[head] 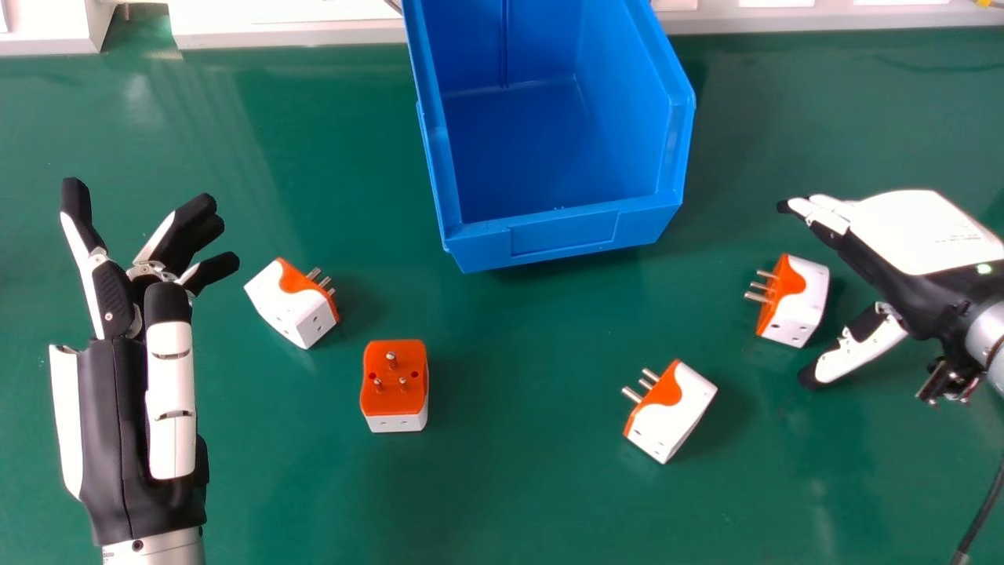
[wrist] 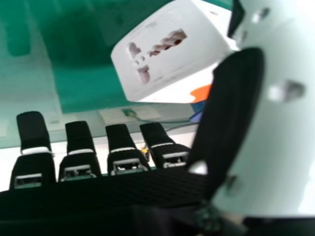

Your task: Pick all objects and put in blue box

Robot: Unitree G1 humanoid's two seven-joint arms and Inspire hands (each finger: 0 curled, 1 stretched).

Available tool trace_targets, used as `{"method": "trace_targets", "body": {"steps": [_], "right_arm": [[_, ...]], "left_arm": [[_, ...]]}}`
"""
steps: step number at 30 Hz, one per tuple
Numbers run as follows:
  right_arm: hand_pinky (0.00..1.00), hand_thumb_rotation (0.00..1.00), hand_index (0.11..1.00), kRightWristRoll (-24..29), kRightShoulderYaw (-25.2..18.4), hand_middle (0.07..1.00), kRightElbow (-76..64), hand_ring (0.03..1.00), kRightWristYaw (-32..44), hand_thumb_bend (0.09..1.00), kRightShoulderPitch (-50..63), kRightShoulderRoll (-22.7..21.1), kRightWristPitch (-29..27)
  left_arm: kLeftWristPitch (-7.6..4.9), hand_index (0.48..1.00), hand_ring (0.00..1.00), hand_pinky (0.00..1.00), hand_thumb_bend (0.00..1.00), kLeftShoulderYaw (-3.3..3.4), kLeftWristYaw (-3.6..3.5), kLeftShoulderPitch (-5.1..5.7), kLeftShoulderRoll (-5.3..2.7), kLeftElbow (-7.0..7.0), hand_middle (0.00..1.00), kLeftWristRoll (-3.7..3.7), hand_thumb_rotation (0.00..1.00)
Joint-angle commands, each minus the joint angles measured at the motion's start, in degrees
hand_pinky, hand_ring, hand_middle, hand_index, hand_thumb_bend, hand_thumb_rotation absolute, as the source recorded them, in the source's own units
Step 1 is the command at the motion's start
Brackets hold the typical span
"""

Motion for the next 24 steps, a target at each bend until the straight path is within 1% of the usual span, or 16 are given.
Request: {"method": "trace_targets", "body": {"steps": [1,2,5,7,10,11,13,15,16,18,22,23,24], "right_arm": [[0.77,0.38,0.937,0.2,0.0,0.944,0.2,0.903,-1.0,1.0,-2.2,-0.1,0.0],[0.77,0.38,0.938,0.1,0.1,0.944,0.3,0.903,-1.1,1.0,-2.3,0.0,0.0],[0.75,0.37,0.939,0.3,0.2,0.945,1.1,0.905,-0.6,1.0,-2.7,0.6,0.1],[0.75,0.37,0.941,0.4,0.3,0.946,1.7,0.907,-0.1,1.0,-3.1,1.0,0.1],[0.73,0.36,0.938,0.1,0.7,0.94,2.1,0.901,0.1,1.0,-3.6,1.5,0.3],[0.73,0.36,0.938,0.0,0.9,0.94,2.3,0.9,0.2,1.0,-3.7,1.7,0.4],[0.74,0.36,0.936,-0.1,1.2,0.937,2.6,0.901,0.4,1.0,-3.9,2.2,0.6],[0.75,0.35,0.933,-0.6,1.7,0.936,2.8,0.901,0.3,1.0,-4.0,2.6,1.1],[0.75,0.35,0.933,-0.9,2.0,0.935,2.9,0.9,-0.1,1.0,-4.0,2.7,1.3],[0.75,0.35,0.931,-2.0,2.9,0.932,2.8,0.897,-1.6,1.0,-3.9,2.7,1.8],[0.75,0.34,0.927,-3.7,4.5,0.927,3.0,0.892,-3.0,1.0,-4.2,3.3,3.5],[0.75,0.34,0.927,-3.8,4.7,0.928,3.1,0.892,-2.9,1.0,-4.3,3.4,3.8],[0.75,0.33,0.928,-3.8,4.7,0.928,3.2,0.892,-2.7,1.0,-4.4,3.5,3.9]], "left_arm": [[-0.52,0.795,0.82,0.75,0.46,0.02,0.15,0.27,0.12,-1.36,0.83,-0.22,0.91],[-0.57,0.794,0.82,0.74,0.46,0.02,0.16,0.27,0.1,-1.31,0.83,-0.23,0.91],[-0.36,0.794,0.82,0.74,0.46,-0.03,0.35,0.38,0.01,-1.63,0.83,0.08,0.91],[-0.44,0.794,0.82,0.74,0.46,-0.07,0.24,0.3,0.04,-1.43,0.83,-0.12,0.91],[-0.26,0.794,0.82,0.75,0.46,-0.14,0.02,0.42,0.16,-1.74,0.83,-0.53,0.91],[-0.28,0.794,0.82,0.75,0.46,-0.14,-0.01,0.31,0.15,-1.62,0.83,-0.6,0.91],[-0.56,0.794,0.82,0.75,0.46,-0.1,0.11,0.07,-0.01,-1.2,0.83,-0.37,0.91],[-0.63,0.794,0.82,0.74,0.46,-0.13,0.28,0.2,-0.18,-1.42,0.83,-0.06,0.91],[-0.56,0.794,0.82,0.74,0.46,-0.14,0.32,0.29,-0.21,-1.63,0.83,-0.03,0.91],[-0.52,0.793,0.82,0.74,0.45,-0.03,0.65,0.31,-0.35,-1.82,0.83,0.38,0.91],[-0.73,0.793,0.82,0.74,0.45,-0.13,0.97,0.28,-0.47,-1.78,0.83,0.75,0.91],[-0.76,0.793,0.81,0.74,0.45,-0.18,1.01,0.33,-0.47,-1.83,0.83,0.81,0.91],[-0.89,0.793,0.81,0.74,0.45,-0.16,0.95,0.29,-0.38,-1.59,0.83,0.74,0.91]]}}
